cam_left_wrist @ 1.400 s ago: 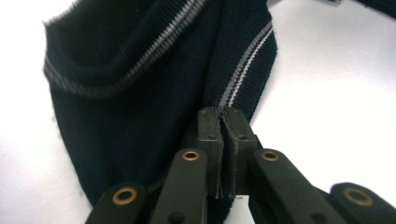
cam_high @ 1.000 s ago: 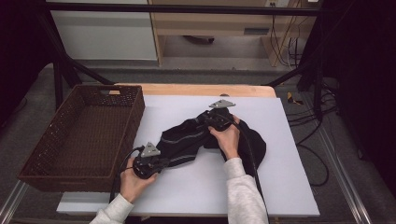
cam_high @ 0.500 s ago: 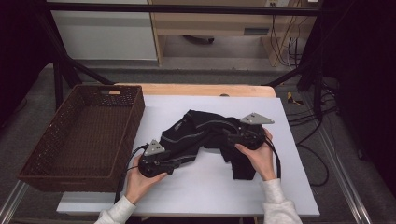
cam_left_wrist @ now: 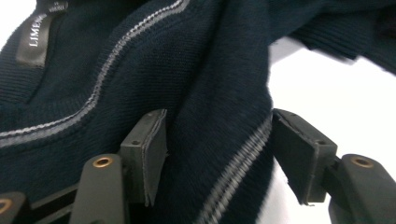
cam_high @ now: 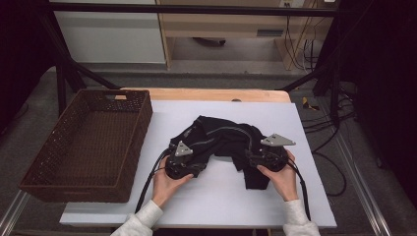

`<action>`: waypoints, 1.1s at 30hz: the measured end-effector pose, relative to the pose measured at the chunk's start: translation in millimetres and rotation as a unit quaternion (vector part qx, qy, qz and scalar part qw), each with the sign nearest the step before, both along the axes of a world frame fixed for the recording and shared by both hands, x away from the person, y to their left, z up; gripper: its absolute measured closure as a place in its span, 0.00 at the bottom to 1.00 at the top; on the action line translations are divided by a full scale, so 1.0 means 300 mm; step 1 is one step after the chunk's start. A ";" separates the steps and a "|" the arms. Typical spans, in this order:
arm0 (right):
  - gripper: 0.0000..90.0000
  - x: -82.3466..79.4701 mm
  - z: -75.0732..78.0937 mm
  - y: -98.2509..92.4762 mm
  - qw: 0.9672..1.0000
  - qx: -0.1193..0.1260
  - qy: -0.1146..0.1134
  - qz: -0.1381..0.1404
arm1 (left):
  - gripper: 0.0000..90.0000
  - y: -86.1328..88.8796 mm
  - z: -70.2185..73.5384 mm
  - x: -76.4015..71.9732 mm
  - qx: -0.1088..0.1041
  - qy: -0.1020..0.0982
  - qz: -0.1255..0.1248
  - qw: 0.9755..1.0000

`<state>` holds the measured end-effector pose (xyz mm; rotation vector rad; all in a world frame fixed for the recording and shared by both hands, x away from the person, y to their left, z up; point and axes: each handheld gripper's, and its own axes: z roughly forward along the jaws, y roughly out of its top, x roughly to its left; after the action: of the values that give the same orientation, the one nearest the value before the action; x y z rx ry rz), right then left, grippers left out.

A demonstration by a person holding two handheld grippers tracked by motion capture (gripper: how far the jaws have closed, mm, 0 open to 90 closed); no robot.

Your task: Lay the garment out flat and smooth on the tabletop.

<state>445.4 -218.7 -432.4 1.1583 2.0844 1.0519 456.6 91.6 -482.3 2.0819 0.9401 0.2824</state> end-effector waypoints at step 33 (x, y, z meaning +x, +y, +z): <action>0.80 0.215 0.003 -0.108 0.995 0.010 -0.002 -0.100 | 0.87 0.162 0.083 -0.065 0.027 -0.026 -0.006 0.999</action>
<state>509.8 -251.3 -431.6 1.3415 1.9115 0.9812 437.0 140.1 -457.4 2.1178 0.8981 0.3577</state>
